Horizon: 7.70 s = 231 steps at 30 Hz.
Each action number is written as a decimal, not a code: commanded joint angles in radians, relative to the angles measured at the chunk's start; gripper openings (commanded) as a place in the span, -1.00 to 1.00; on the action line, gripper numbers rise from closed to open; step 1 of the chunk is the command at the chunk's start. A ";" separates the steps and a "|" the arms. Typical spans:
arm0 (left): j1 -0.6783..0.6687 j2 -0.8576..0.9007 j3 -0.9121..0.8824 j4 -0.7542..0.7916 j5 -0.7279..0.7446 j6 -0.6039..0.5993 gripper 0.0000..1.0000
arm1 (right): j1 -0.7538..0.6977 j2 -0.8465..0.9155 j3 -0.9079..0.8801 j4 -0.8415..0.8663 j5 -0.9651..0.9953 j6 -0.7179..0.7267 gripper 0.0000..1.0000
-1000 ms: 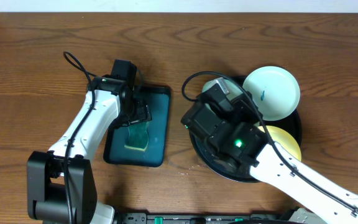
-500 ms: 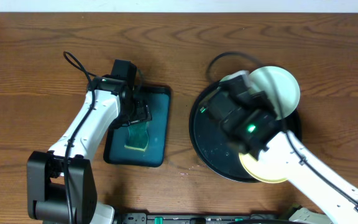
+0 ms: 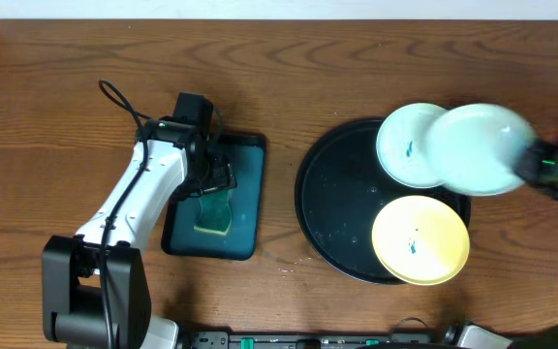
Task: Clean dirty plates on tray and stack at the side
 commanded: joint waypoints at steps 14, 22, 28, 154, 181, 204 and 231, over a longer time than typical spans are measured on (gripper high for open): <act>0.003 -0.009 0.008 -0.002 -0.005 0.006 0.65 | -0.430 0.367 0.005 0.113 -0.016 0.126 -0.98; 0.003 -0.009 0.008 -0.002 -0.005 0.006 0.65 | -0.343 0.345 0.019 0.111 -0.153 0.061 -0.12; 0.003 -0.009 0.008 -0.002 -0.005 0.006 0.65 | -0.153 0.126 0.027 0.103 -0.406 -0.117 0.02; 0.003 -0.004 -0.244 0.256 0.066 -0.080 -0.27 | 0.531 -0.009 -0.085 -0.055 -0.156 -0.145 -0.14; 0.003 0.166 -0.208 0.245 0.066 0.024 -0.85 | 0.531 -0.009 -0.085 -0.074 -0.156 -0.146 -0.13; -0.116 0.006 0.220 -0.072 0.152 0.061 -0.86 | 0.516 0.061 -0.260 0.066 -0.119 -0.032 -0.17; -0.570 0.248 0.231 0.358 0.268 -0.286 -0.85 | 0.518 0.301 -0.436 0.320 -0.134 0.035 -0.97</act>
